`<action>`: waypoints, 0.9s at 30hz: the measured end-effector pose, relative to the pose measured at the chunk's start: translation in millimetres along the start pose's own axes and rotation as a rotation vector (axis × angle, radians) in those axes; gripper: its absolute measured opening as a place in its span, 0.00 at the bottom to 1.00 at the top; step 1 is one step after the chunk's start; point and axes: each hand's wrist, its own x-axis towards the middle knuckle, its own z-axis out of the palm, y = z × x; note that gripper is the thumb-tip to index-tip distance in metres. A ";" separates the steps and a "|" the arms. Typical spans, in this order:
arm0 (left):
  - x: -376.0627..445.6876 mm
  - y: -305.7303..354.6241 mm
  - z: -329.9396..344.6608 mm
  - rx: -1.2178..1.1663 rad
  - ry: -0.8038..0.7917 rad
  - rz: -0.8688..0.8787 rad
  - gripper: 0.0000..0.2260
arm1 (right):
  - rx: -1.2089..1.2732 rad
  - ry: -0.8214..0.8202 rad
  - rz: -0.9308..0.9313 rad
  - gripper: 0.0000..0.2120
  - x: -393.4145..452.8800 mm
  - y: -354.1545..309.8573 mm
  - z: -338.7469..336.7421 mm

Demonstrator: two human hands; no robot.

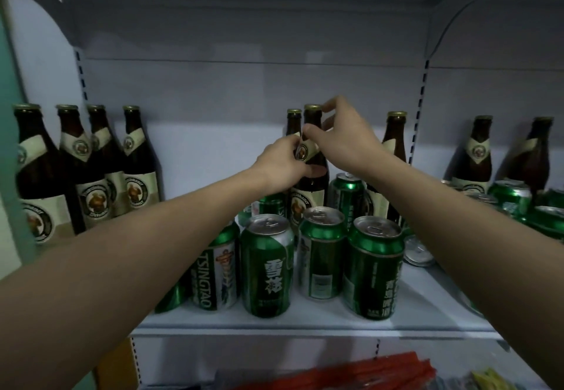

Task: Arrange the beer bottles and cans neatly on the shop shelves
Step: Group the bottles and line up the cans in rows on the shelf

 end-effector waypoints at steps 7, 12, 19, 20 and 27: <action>-4.5 39.7 -37.7 -0.163 0.192 0.001 0.11 | 0.169 -0.053 0.044 0.25 -6.3 -10.6 -14.2; -17.7 61.9 -77.1 -0.237 0.271 -0.005 0.11 | 0.262 -0.158 0.026 0.30 -13.0 -24.0 -20.4; -47.6 72.5 -120.6 -0.228 0.327 0.009 0.12 | 0.338 -0.214 -0.032 0.30 -19.3 -59.2 6.3; -52.1 71.5 -126.8 -0.218 0.334 0.008 0.13 | 0.329 -0.209 -0.042 0.30 -19.3 -65.9 13.4; -79.2 49.6 -172.9 -0.175 0.450 -0.056 0.18 | 0.301 -0.212 -0.106 0.23 -10.0 -115.2 69.2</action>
